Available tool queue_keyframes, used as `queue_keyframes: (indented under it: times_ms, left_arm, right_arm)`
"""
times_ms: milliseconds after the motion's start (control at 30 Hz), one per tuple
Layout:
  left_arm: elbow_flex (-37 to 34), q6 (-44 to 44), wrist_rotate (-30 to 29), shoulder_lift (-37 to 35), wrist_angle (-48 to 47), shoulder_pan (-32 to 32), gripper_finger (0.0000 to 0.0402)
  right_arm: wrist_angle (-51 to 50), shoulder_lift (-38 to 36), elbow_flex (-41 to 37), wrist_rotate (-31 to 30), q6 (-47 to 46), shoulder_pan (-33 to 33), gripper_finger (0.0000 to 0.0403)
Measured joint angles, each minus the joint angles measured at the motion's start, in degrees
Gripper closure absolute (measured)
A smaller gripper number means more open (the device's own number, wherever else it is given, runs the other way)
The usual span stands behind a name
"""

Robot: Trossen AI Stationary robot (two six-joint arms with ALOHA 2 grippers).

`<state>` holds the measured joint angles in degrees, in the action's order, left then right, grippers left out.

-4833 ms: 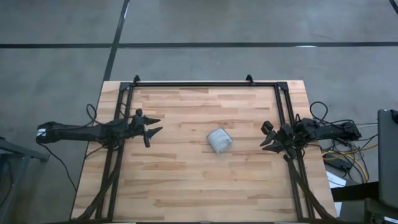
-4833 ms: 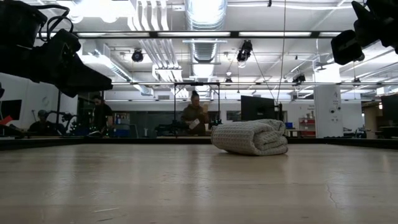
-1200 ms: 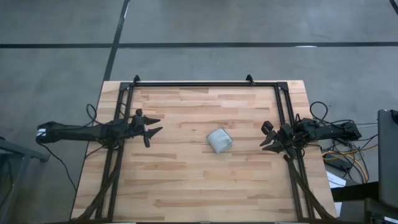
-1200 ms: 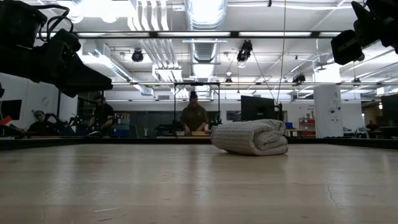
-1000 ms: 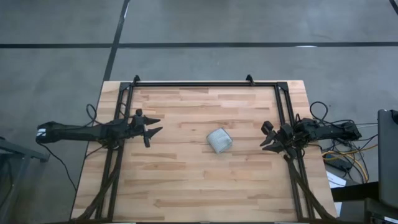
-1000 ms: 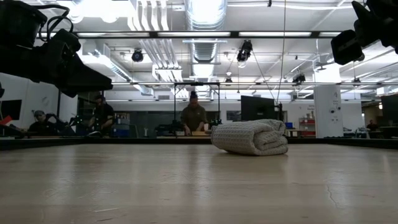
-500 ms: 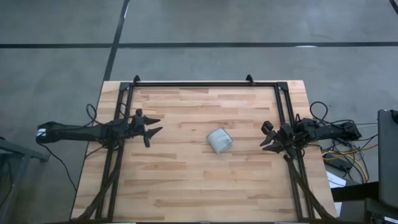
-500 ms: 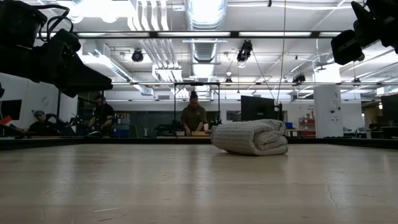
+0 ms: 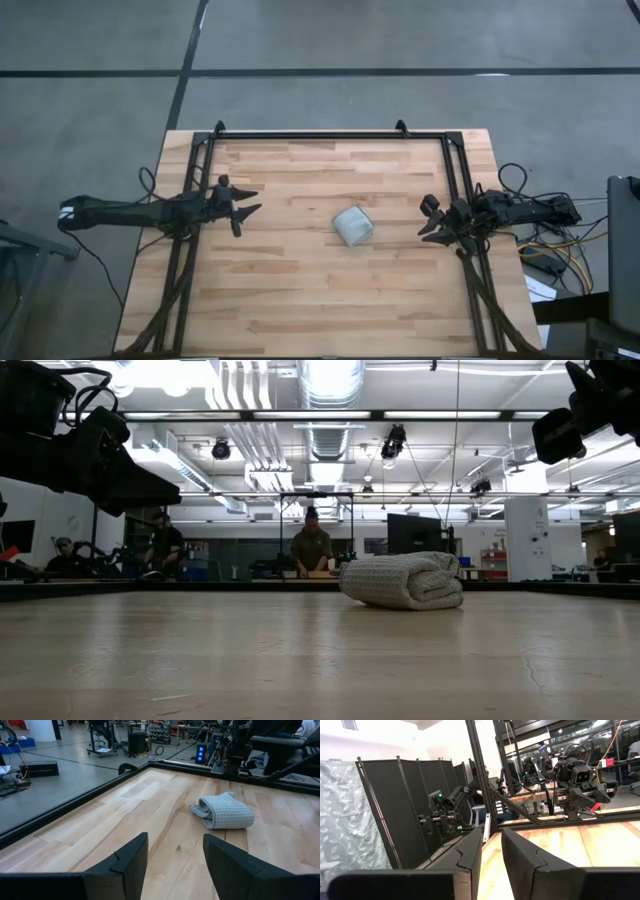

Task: Fold microfiber towels
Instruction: Return to Home Position

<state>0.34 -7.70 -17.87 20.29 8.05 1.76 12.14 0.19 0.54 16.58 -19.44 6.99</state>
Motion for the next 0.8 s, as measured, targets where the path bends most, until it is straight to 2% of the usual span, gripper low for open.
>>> queue_keyframes:
  times_ms: [267,800]
  left_arm:
    - [0.0,0.0,0.0,-0.01,0.0,0.0,0.0206]
    - [0.0,0.0,0.0,0.0,0.0,-0.02,0.0206]
  right_arm:
    - [0.0,0.0,0.0,0.0,0.06,0.0,0.0321]
    - [0.0,0.0,0.0,0.0,0.06,0.02,0.0332]
